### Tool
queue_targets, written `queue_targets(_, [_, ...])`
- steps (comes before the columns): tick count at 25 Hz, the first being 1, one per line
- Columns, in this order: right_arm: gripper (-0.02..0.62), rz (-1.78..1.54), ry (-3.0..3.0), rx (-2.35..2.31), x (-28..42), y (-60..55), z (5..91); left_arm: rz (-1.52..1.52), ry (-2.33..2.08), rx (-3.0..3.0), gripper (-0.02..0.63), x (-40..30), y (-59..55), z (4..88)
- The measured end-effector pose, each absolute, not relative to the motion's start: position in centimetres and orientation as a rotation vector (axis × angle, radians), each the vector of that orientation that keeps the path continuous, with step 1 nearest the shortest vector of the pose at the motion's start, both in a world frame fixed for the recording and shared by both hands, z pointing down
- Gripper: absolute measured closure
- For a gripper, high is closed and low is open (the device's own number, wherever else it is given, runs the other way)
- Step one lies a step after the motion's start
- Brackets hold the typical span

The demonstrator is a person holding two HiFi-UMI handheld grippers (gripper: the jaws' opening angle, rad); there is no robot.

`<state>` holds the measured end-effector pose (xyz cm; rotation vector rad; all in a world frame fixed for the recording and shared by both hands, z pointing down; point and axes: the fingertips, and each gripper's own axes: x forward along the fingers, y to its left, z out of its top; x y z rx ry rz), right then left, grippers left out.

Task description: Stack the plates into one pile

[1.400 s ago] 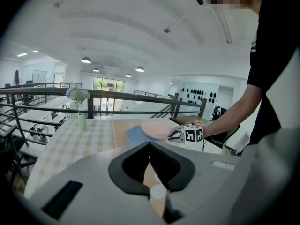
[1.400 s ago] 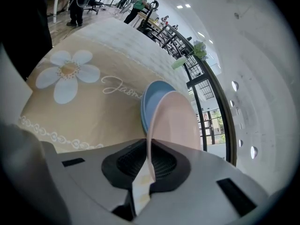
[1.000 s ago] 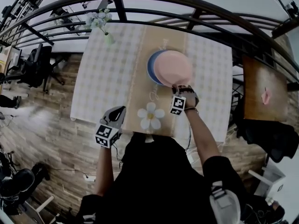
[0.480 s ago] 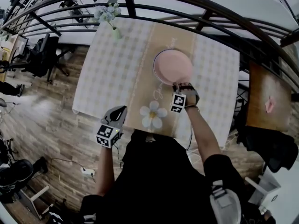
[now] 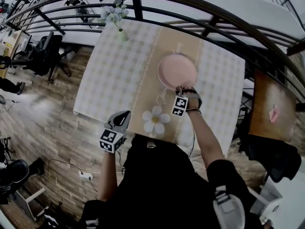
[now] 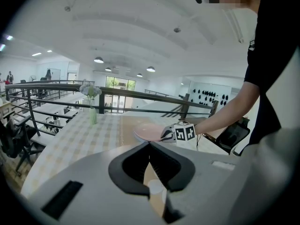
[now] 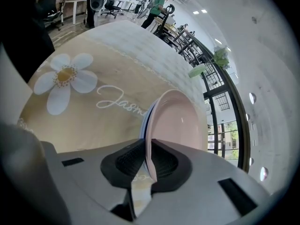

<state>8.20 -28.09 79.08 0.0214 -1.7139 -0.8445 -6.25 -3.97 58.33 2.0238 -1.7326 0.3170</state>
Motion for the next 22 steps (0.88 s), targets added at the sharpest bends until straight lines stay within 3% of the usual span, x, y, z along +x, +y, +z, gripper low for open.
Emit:
queue_targets(10, [0.482,-0.768,-1.762,0.063,8.3,-28.2,78.3,0.317,-1.732,2.028,0.604,-6.8,-3.5,58.0])
queue_targets(22, [0.483,-0.632,-1.780,0.148,10.1,-27.3,78.0,0.325,-1.684,2.093,0.604,-7.3,-3.7,57.4])
